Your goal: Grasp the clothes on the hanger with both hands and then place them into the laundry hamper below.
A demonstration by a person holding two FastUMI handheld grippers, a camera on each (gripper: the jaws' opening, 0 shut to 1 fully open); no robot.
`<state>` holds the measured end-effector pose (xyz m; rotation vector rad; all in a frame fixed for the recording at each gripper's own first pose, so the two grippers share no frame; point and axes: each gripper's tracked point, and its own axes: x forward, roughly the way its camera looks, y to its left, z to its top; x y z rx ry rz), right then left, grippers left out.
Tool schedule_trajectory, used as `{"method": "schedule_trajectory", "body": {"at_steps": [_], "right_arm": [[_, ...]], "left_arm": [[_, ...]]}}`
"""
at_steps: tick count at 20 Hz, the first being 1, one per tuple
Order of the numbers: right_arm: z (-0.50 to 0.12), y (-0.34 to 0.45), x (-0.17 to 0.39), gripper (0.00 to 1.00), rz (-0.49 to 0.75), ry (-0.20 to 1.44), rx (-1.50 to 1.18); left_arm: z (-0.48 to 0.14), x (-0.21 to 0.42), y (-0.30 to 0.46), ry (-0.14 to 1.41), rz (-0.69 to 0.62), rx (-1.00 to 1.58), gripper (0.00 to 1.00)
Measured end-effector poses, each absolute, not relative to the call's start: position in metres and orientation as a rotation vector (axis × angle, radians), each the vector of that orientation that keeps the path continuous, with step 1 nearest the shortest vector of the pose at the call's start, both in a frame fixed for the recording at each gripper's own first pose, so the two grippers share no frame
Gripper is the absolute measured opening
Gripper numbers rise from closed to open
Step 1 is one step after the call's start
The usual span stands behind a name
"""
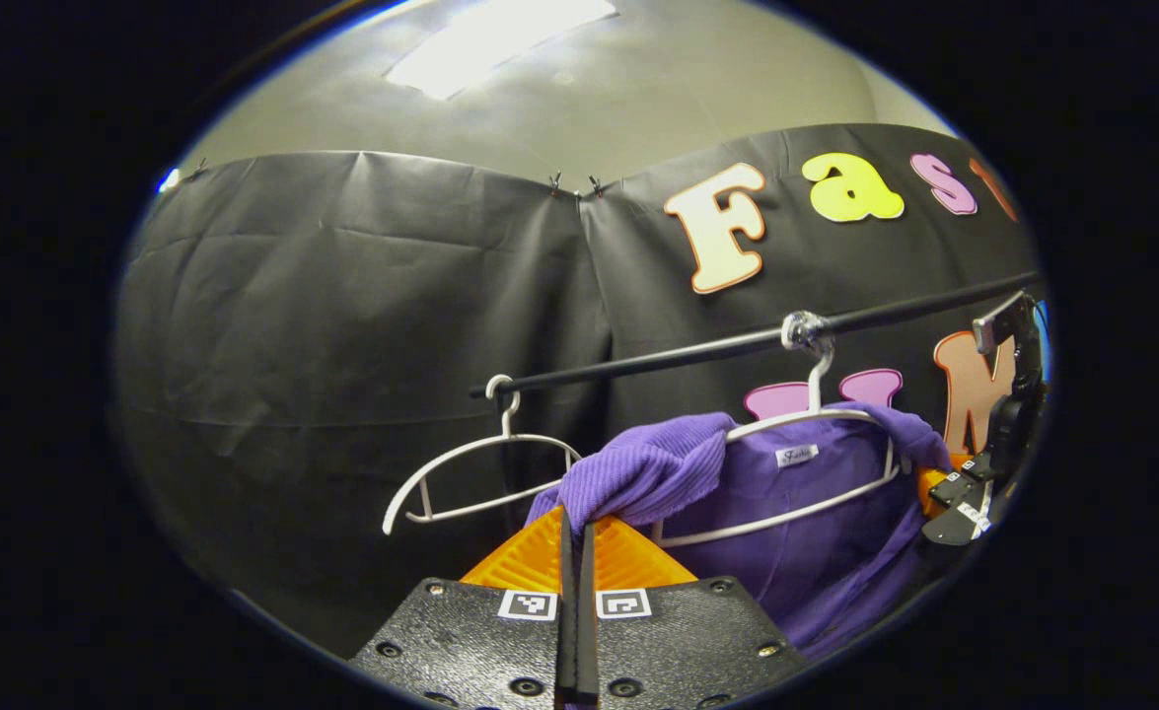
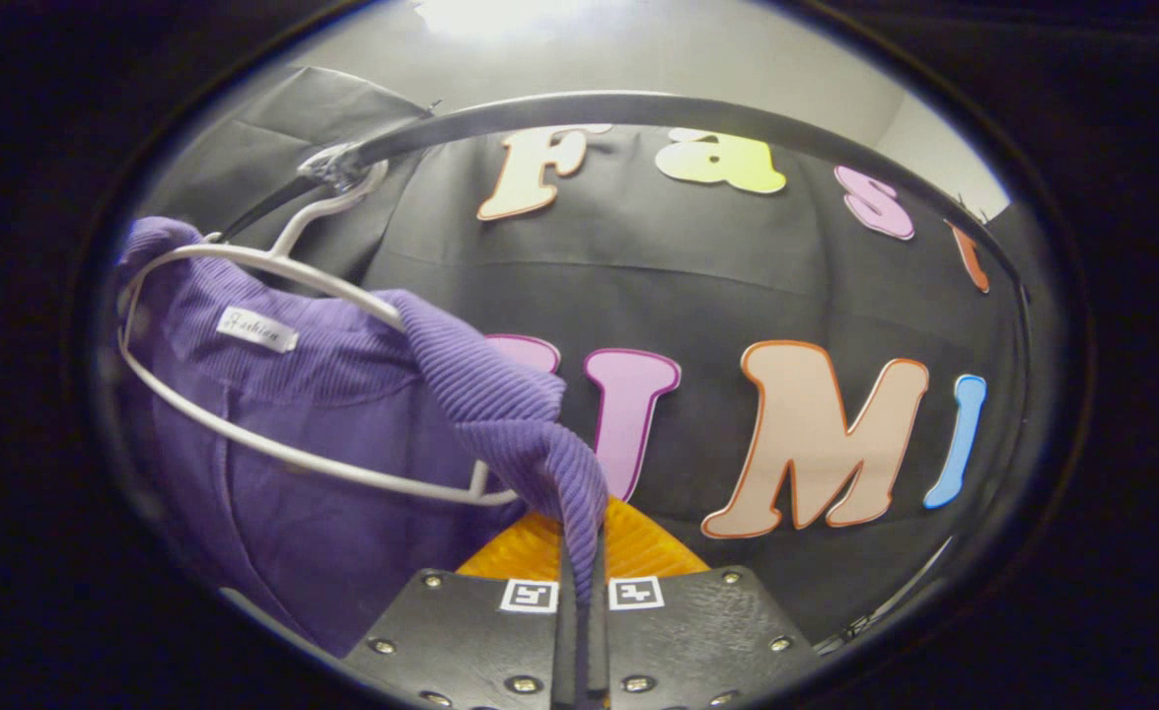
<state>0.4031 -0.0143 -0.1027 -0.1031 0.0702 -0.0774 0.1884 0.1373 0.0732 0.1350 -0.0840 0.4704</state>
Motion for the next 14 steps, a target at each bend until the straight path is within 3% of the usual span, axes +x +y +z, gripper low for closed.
{"method": "schedule_trajectory", "body": {"at_steps": [7, 14], "right_arm": [[-0.062, -0.028, 0.428, 0.05, -0.099, -0.033, -0.122], [-0.048, -0.027, 0.449, 0.04, -0.091, -0.083, -0.141]], "left_arm": [[0.104, 0.195, 0.177, -0.153, 0.532, 0.149, 0.00], [0.068, 0.215, 0.212, -0.106, 0.577, 0.218, 0.00]]}}
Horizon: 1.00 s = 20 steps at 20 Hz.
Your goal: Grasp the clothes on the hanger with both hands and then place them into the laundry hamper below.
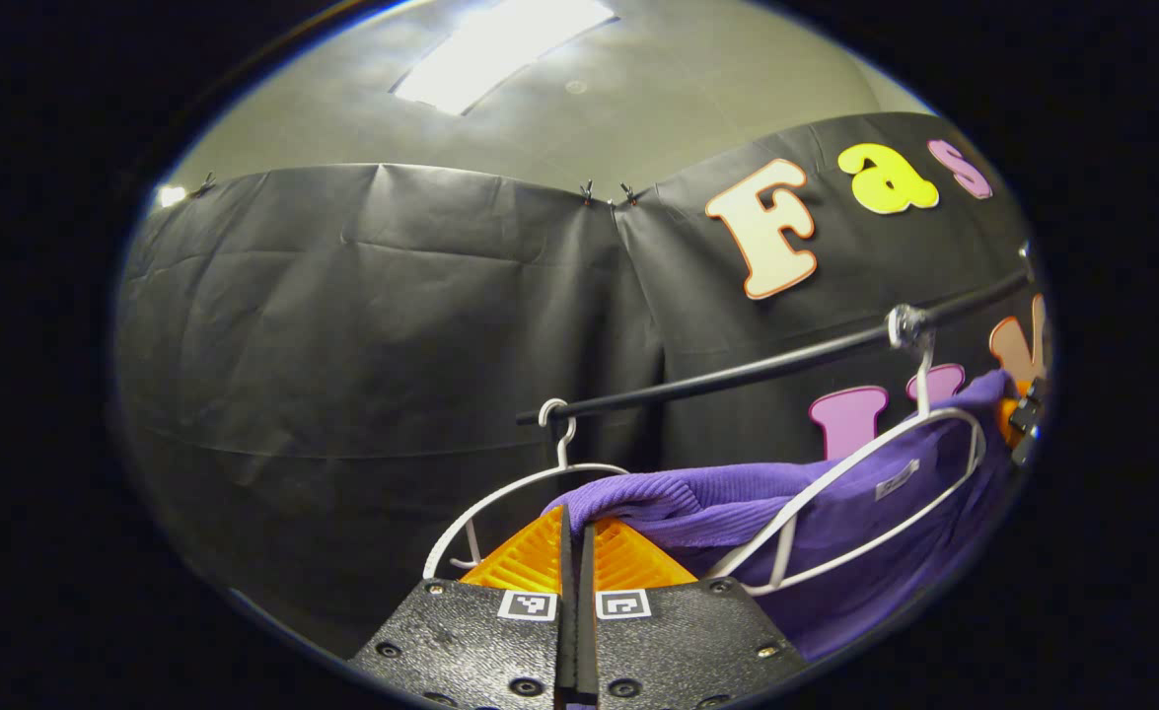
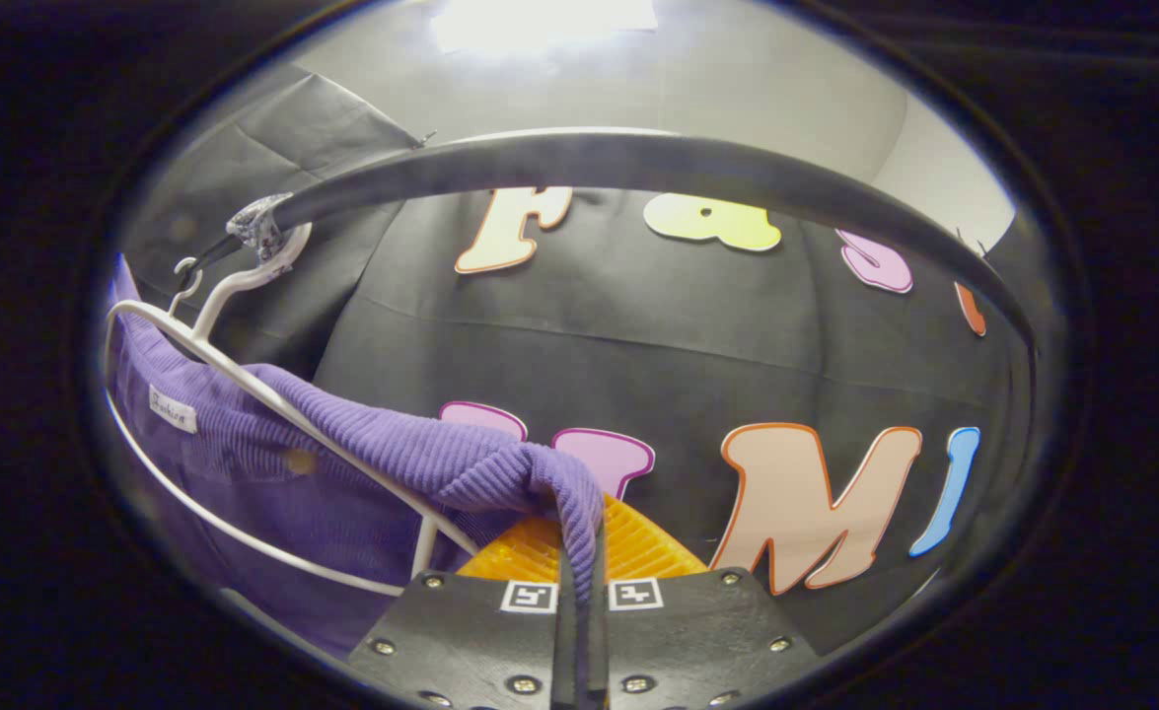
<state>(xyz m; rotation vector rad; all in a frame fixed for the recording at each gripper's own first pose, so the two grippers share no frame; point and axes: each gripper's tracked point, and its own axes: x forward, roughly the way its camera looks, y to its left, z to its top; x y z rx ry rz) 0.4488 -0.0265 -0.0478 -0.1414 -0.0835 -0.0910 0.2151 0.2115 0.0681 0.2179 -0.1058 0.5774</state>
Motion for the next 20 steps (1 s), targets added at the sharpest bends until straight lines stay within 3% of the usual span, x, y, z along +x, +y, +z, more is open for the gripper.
{"method": "schedule_trajectory", "body": {"at_steps": [11, 20], "right_arm": [[-0.058, -0.030, 0.471, 0.04, -0.096, -0.081, -0.166], [-0.088, -0.068, 0.467, 0.04, -0.161, -0.017, -0.191]], "left_arm": [[-0.021, 0.226, 0.204, 0.014, 0.563, 0.203, 0.00], [-0.046, 0.239, 0.160, 0.055, 0.480, 0.186, 0.00]]}}
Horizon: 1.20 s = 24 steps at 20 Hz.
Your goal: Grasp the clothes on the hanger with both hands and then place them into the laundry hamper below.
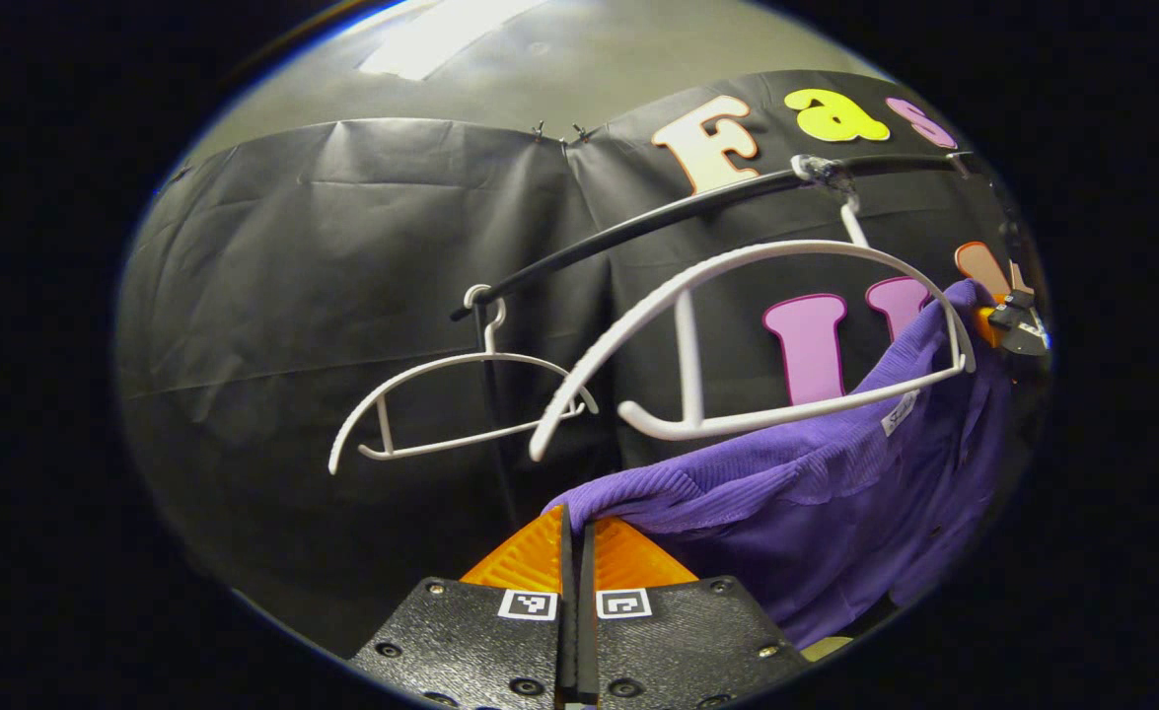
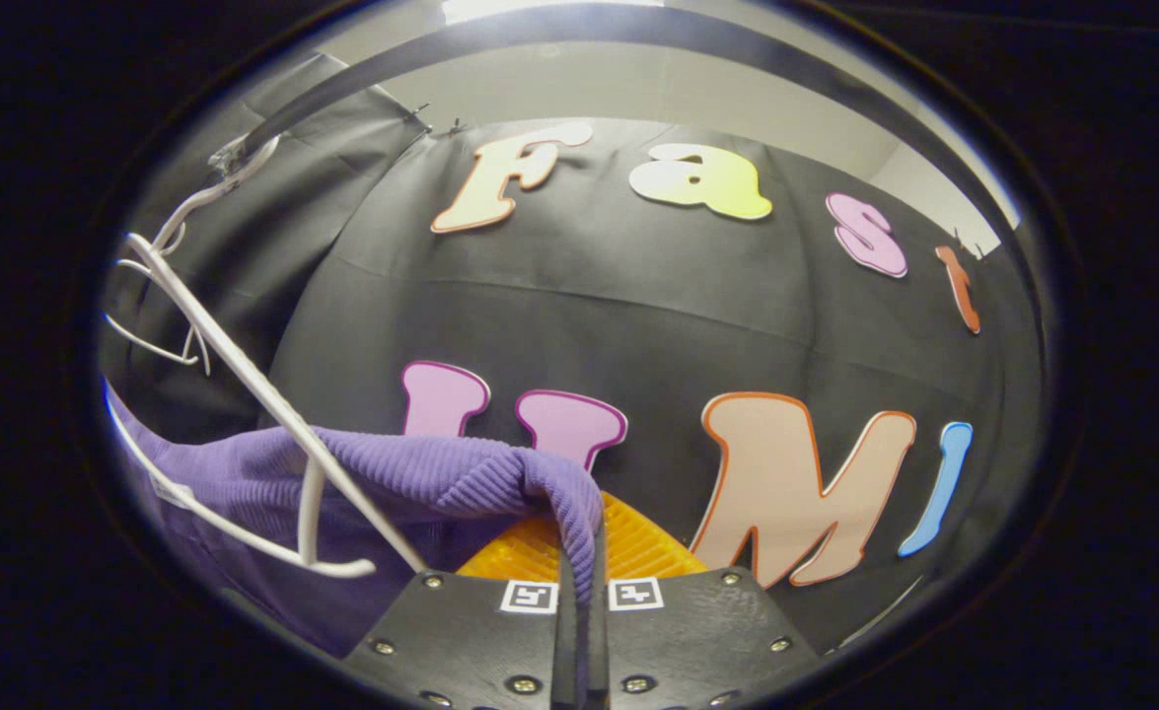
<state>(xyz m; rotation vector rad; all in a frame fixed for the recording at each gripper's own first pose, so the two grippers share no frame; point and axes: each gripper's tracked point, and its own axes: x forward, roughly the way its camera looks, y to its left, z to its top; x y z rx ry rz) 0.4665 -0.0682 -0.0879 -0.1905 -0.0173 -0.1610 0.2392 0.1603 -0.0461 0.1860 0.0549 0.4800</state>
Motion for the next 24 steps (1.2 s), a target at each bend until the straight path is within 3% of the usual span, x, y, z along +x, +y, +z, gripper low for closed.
{"method": "schedule_trajectory", "body": {"at_steps": [14, 24], "right_arm": [[-0.167, -0.091, 0.414, 0.05, -0.169, 0.166, -0.222], [-0.221, -0.011, 0.360, 0.04, 0.036, 0.283, -0.227]], "left_arm": [[-0.081, 0.262, 0.099, 0.114, 0.307, 0.191, 0.00], [-0.122, 0.274, 0.046, 0.186, 0.130, 0.190, 0.00]]}}
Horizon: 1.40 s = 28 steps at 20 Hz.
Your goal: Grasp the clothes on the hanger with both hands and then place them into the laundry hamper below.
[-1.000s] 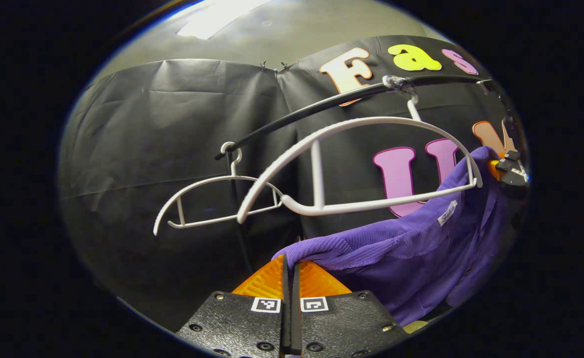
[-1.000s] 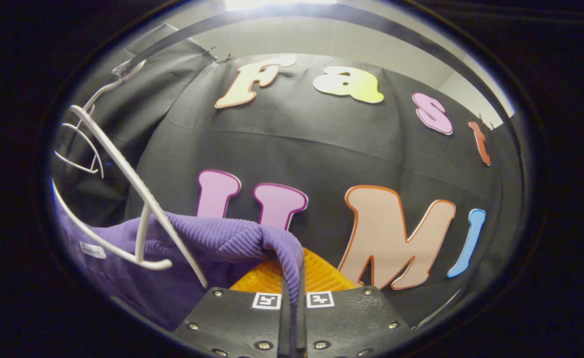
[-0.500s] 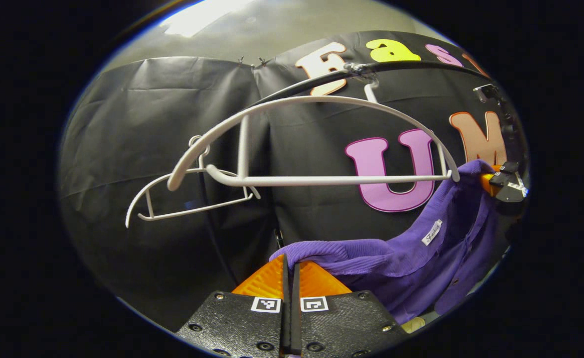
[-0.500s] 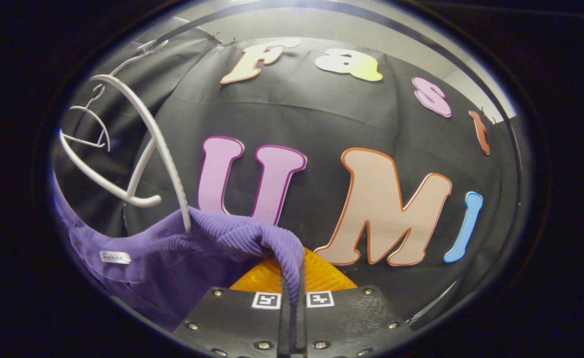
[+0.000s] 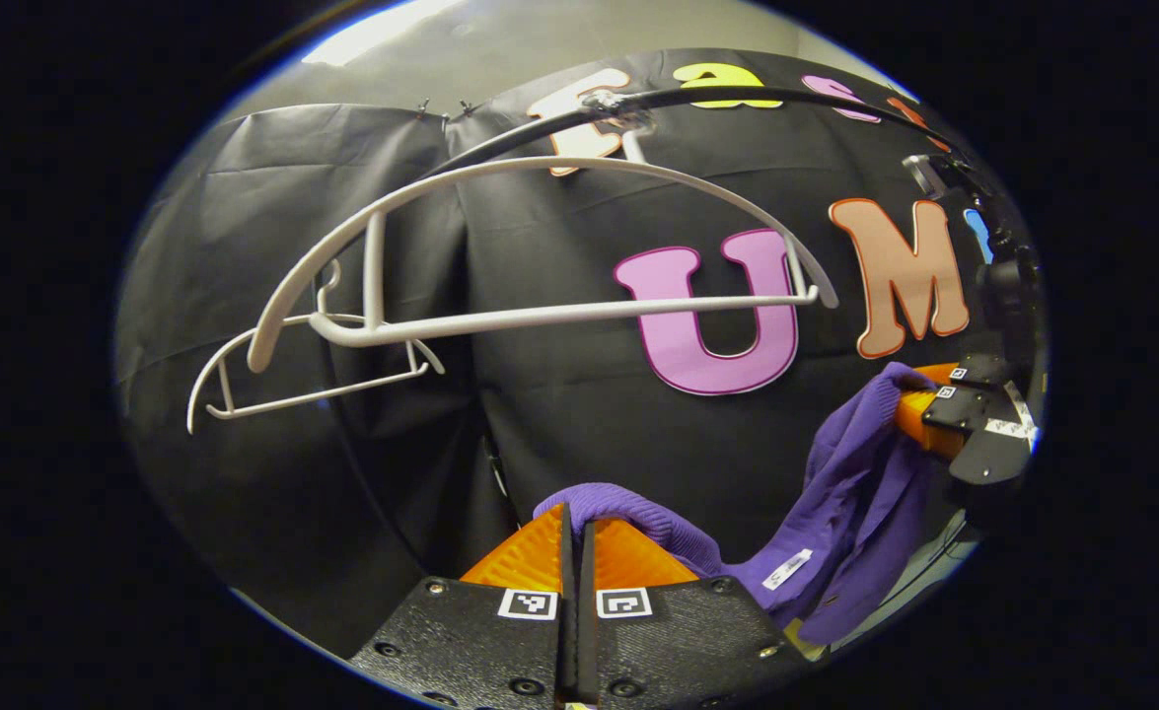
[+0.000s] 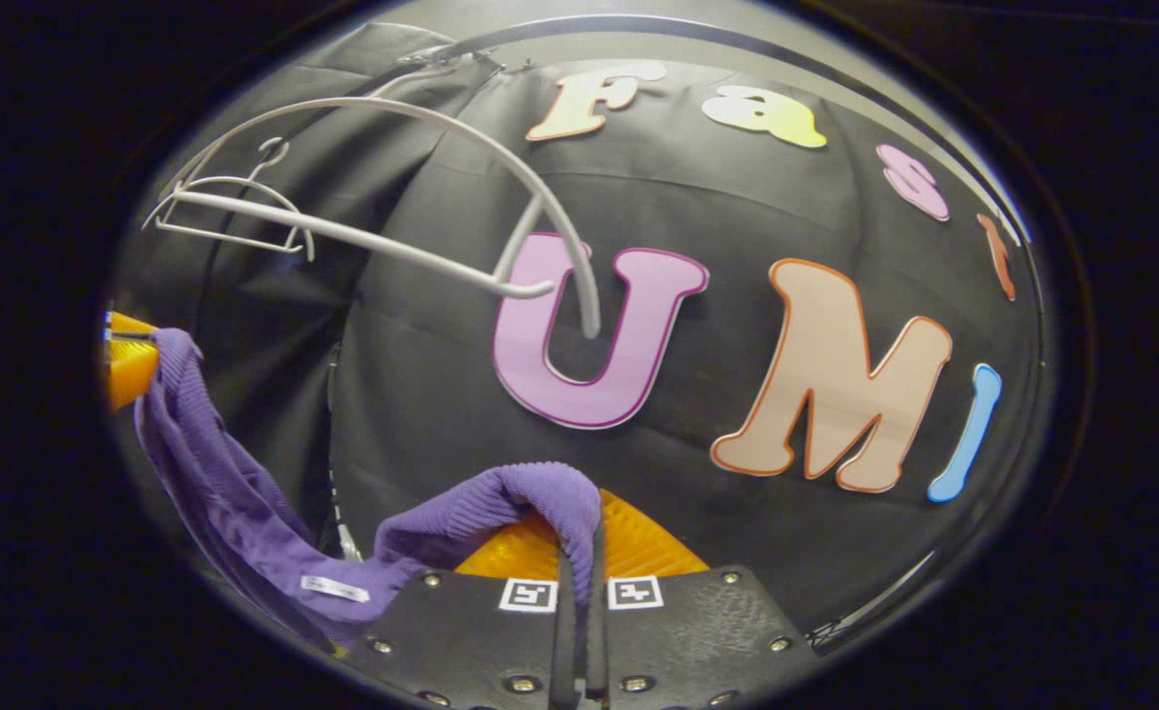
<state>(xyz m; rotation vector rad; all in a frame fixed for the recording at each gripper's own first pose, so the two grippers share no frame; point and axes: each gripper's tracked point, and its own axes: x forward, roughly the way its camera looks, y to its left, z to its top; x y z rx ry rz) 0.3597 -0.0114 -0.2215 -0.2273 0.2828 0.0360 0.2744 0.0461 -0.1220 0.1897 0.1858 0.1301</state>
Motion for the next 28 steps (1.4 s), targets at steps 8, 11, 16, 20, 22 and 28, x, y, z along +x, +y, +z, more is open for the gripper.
{"method": "schedule_trajectory", "body": {"at_steps": [8, 11, 16, 20, 22, 28], "right_arm": [[-0.279, 0.033, 0.319, 0.05, 0.173, 0.448, -0.213], [-0.308, 0.037, 0.303, 0.07, 0.204, 0.535, -0.205], [-0.350, 0.038, 0.274, 0.05, 0.240, 0.668, -0.200], [-0.375, 0.036, 0.259, 0.05, 0.263, 0.764, -0.200], [-0.384, 0.036, 0.255, 0.05, 0.275, 0.798, -0.200], [-0.404, 0.038, 0.240, 0.07, 0.301, 0.883, -0.189]], "left_arm": [[-0.193, 0.280, 0.001, 0.351, -0.019, 0.123, 0.00], [-0.228, 0.271, -0.015, 0.459, -0.062, 0.052, 0.01], [-0.273, 0.257, -0.030, 0.619, -0.104, -0.016, 0.02], [-0.301, 0.244, -0.040, 0.720, -0.124, -0.030, 0.01], [-0.312, 0.237, -0.038, 0.765, -0.131, -0.021, 0.01], [-0.327, 0.230, -0.047, 0.829, -0.154, -0.029, 0.05]]}}
